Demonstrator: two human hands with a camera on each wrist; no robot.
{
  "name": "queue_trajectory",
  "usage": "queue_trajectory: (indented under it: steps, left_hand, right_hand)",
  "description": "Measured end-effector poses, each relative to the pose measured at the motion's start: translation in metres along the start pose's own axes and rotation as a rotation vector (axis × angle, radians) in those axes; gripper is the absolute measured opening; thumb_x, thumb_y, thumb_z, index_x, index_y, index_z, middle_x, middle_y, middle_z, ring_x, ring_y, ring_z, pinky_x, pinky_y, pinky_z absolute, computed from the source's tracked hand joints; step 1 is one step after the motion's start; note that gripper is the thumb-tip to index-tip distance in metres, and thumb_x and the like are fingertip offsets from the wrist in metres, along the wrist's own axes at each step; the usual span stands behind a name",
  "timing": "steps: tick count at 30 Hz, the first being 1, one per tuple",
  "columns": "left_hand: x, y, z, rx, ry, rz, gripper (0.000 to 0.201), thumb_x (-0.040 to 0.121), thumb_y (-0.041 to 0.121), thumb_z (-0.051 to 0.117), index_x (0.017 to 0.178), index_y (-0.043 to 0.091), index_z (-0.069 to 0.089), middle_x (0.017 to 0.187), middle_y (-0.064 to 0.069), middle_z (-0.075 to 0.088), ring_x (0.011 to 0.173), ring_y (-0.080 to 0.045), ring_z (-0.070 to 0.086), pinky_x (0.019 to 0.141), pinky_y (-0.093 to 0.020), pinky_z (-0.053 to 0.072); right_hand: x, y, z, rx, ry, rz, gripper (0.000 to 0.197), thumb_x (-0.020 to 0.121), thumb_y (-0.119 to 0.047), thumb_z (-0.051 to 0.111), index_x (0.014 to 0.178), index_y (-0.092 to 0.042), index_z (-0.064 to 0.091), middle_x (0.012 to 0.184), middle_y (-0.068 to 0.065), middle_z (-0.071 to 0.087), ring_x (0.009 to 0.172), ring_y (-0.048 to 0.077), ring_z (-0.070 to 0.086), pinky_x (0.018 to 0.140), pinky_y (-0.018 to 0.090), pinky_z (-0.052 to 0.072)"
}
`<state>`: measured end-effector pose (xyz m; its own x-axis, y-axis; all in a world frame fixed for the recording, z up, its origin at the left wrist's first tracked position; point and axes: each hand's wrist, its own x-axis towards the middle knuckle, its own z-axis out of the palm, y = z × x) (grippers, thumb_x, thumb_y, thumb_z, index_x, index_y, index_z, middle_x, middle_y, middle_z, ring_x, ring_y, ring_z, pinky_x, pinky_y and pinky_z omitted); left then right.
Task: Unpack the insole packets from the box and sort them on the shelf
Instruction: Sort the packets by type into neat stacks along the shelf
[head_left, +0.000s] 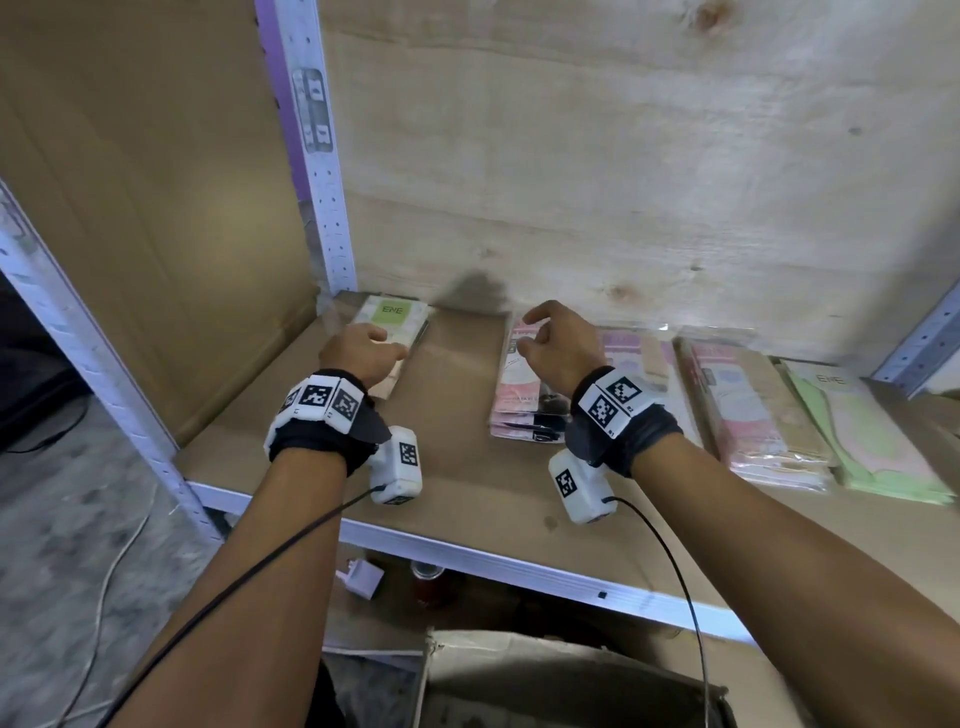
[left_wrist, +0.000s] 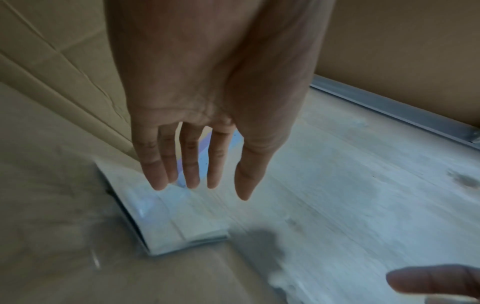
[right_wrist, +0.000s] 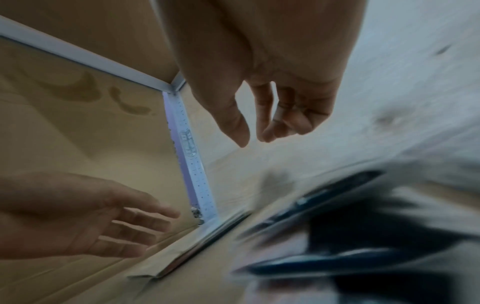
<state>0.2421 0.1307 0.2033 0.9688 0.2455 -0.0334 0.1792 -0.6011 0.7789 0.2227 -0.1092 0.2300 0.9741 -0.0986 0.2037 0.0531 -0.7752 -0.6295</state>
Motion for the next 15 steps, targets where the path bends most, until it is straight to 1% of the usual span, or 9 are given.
queue_trajectory:
  steps: [2, 3, 4, 6, 7, 10, 12, 13, 15]
  left_hand:
    - [0.004, -0.01, -0.008, 0.068, 0.008, -0.023, 0.055, 0.087, 0.032, 0.073, 0.135, 0.01, 0.059, 0.142, -0.012, 0.057, 0.129, -0.031, 0.055, 0.112, -0.042, 0.04]
    - [0.006, -0.015, -0.011, 0.097, 0.002, -0.037, 0.059, 0.088, 0.033, 0.072, 0.138, 0.009, 0.055, 0.144, -0.012, 0.055, 0.13, -0.031, 0.054, 0.113, -0.042, 0.038]
    - [0.008, -0.02, -0.014, 0.109, -0.012, -0.053, 0.061, 0.088, 0.034, 0.071, 0.14, 0.008, 0.053, 0.145, -0.012, 0.054, 0.131, -0.031, 0.053, 0.113, -0.042, 0.038]
    - [0.012, -0.03, -0.018, 0.114, -0.06, -0.073, 0.058, 0.089, 0.033, 0.07, 0.139, 0.008, 0.055, 0.144, -0.012, 0.056, 0.129, -0.032, 0.053, 0.111, -0.042, 0.039]
    - [0.013, -0.034, -0.021, 0.112, -0.084, -0.081, 0.055, 0.09, 0.034, 0.069, 0.137, 0.009, 0.057, 0.141, -0.012, 0.057, 0.127, -0.033, 0.055, 0.11, -0.042, 0.041]
    - [0.014, -0.045, -0.028, 0.108, -0.114, -0.082, 0.05, 0.089, 0.034, 0.069, 0.131, 0.008, 0.062, 0.134, -0.013, 0.062, 0.12, -0.031, 0.059, 0.105, -0.039, 0.046]
    - [0.013, -0.048, -0.03, 0.116, -0.116, -0.071, 0.048, 0.089, 0.032, 0.069, 0.129, 0.004, 0.063, 0.133, -0.017, 0.063, 0.119, -0.033, 0.06, 0.103, -0.04, 0.047]
    - [0.012, -0.048, -0.031, 0.124, -0.111, -0.068, 0.05, 0.09, 0.031, 0.068, 0.128, 0.0, 0.062, 0.133, -0.02, 0.062, 0.119, -0.036, 0.059, 0.102, -0.042, 0.045]
    - [0.011, -0.048, -0.033, 0.142, -0.105, -0.067, 0.052, 0.091, 0.029, 0.068, 0.124, -0.009, 0.058, 0.132, -0.027, 0.059, 0.12, -0.04, 0.057, 0.1, -0.043, 0.045]
  right_hand:
    - [0.001, -0.016, 0.016, 0.118, -0.08, -0.015, 0.025, 0.085, -0.014, 0.062, 0.11, -0.017, 0.062, 0.082, -0.002, 0.064, 0.075, 0.013, 0.06, 0.07, 0.015, 0.047]
    - [0.002, -0.024, 0.024, 0.206, -0.147, -0.011, 0.022, 0.086, -0.009, 0.06, 0.107, -0.014, 0.063, 0.079, 0.0, 0.063, 0.069, 0.013, 0.057, 0.064, 0.016, 0.046]
    - [0.002, -0.032, 0.033, 0.296, -0.218, 0.009, 0.018, 0.087, -0.005, 0.058, 0.103, -0.01, 0.062, 0.077, 0.004, 0.061, 0.065, 0.015, 0.056, 0.06, 0.02, 0.047]
    - [0.003, -0.045, 0.051, 0.463, -0.34, 0.09, 0.011, 0.091, -0.001, 0.053, 0.097, -0.008, 0.059, 0.077, 0.009, 0.058, 0.06, 0.017, 0.054, 0.051, 0.022, 0.049]
    - [0.003, -0.05, 0.061, 0.5, -0.378, 0.12, 0.011, 0.092, 0.001, 0.053, 0.098, -0.007, 0.058, 0.077, 0.009, 0.056, 0.06, 0.018, 0.054, 0.051, 0.022, 0.05]
    - [0.003, -0.062, 0.087, 0.556, -0.466, 0.186, 0.012, 0.092, 0.005, 0.051, 0.101, -0.002, 0.057, 0.072, 0.008, 0.05, 0.062, 0.019, 0.049, 0.062, 0.03, 0.049]
    - [0.003, -0.067, 0.1, 0.615, -0.51, 0.248, 0.01, 0.092, 0.006, 0.049, 0.089, -0.001, 0.056, 0.072, 0.008, 0.045, 0.062, 0.018, 0.046, 0.066, 0.032, 0.046]
    - [0.003, -0.068, 0.105, 0.641, -0.509, 0.285, 0.012, 0.093, 0.005, 0.05, 0.089, -0.005, 0.054, 0.074, 0.009, 0.047, 0.063, 0.019, 0.049, 0.067, 0.033, 0.05]
    - [0.003, -0.069, 0.112, 0.716, -0.49, 0.368, 0.018, 0.093, 0.003, 0.054, 0.105, -0.01, 0.051, 0.079, 0.009, 0.05, 0.066, 0.019, 0.053, 0.063, 0.029, 0.058]
